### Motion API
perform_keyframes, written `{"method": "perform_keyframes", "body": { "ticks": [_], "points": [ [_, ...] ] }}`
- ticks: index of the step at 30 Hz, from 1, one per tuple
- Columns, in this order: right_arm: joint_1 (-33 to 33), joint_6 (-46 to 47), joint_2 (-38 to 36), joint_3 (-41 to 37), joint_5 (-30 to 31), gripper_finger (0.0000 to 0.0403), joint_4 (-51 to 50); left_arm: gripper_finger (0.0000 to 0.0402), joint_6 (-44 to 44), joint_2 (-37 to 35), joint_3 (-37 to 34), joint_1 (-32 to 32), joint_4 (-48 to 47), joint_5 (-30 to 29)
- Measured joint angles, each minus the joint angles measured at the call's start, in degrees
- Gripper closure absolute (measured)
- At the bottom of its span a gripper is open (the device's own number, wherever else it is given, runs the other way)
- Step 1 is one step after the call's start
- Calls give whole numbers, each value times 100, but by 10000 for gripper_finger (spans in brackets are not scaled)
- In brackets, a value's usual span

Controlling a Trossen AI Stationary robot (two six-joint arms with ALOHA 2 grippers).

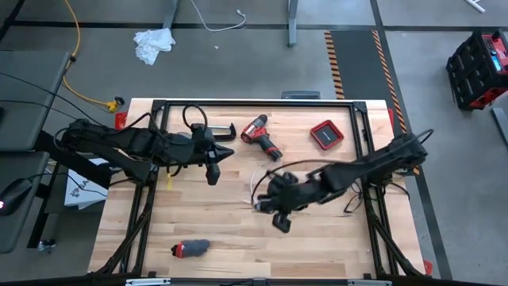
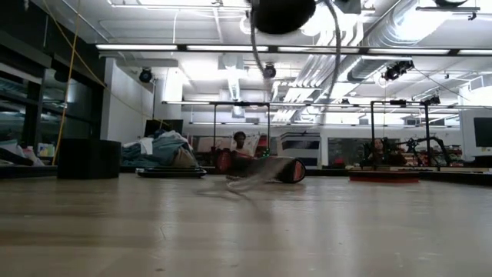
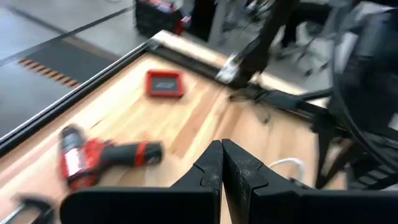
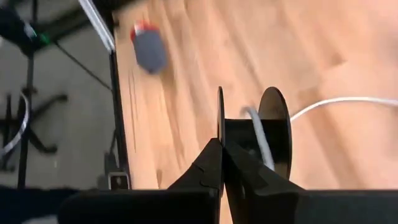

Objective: Coil cords
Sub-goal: Uncoil the white cable wire from the black spool

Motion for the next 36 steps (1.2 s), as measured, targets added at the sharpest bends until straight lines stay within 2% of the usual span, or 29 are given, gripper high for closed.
{"method": "perform_keyframes", "body": {
  "ticks": [3, 7, 14, 20, 24, 28, 31, 36],
  "points": [
    [-36, -161, 503, 2, -374, 403, 58, 401, -177, -16, -290, 17, 12, -67],
    [-228, -423, 1166, 0, -852, 403, 129, 401, -764, -16, -966, -53, 318, 186],
    [-787, -706, 1992, 0, -1691, 403, 915, 401, -2038, -6, -2532, -863, 1247, 164],
    [-1318, -802, 1986, 0, -2258, 403, 1275, 401, -3153, -8, -3191, -1596, 1612, -101],
    [-1510, -1030, 1740, 2, -2620, 403, 1255, 401, -3130, -10, -3201, -1842, 1662, -113],
    [-1623, -1049, 1588, 2, -2634, 403, 1006, 402, -3116, -10, -3201, -1904, 1641, -114],
    [-1629, -1157, 1428, 2, -2392, 402, 950, 398, -3110, -10, -3199, -1827, 1390, -133],
    [-1530, -1135, 1014, 2, -1536, 403, 905, 373, -3038, -13, -3199, -1482, 1089, -221]
  ]
}}
